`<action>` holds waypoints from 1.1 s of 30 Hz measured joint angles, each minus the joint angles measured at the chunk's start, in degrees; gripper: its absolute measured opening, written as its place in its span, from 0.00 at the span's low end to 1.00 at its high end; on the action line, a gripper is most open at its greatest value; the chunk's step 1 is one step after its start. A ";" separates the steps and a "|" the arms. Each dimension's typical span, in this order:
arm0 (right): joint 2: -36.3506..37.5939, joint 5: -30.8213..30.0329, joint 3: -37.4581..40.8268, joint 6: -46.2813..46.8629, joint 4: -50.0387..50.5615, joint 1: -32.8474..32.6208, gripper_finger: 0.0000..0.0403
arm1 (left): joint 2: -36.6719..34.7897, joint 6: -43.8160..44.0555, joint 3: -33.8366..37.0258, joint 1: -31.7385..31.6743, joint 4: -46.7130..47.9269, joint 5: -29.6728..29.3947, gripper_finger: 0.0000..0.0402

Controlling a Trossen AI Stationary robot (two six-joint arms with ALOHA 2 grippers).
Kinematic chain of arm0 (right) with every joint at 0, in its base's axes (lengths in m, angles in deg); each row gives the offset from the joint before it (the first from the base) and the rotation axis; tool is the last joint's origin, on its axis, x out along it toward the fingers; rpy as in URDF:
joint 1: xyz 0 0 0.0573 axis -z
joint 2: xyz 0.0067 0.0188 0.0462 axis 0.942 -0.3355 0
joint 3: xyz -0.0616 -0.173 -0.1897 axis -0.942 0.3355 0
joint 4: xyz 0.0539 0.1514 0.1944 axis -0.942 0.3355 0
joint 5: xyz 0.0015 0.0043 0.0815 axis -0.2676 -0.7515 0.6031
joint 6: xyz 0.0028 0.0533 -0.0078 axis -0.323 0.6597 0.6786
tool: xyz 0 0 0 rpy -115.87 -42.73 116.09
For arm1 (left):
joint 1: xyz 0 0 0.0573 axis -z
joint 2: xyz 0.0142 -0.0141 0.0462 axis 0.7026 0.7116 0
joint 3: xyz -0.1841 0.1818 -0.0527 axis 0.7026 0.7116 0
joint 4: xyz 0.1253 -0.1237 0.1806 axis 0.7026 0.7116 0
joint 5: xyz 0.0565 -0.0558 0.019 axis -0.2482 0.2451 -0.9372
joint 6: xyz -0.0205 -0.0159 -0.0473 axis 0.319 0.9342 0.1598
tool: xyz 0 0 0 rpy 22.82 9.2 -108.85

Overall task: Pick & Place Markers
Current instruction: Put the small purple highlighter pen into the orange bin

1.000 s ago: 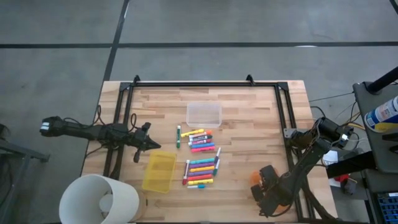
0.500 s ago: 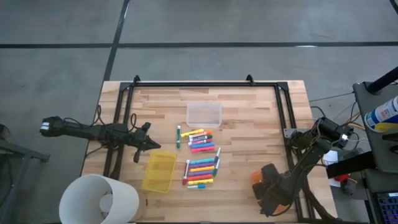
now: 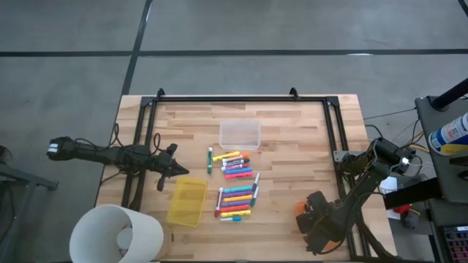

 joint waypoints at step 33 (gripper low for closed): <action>0.37 -14.57 -3.39 -10.36 -1.02 3.76 0.47 | 0.00 0.00 -0.02 0.00 0.00 0.00 0.00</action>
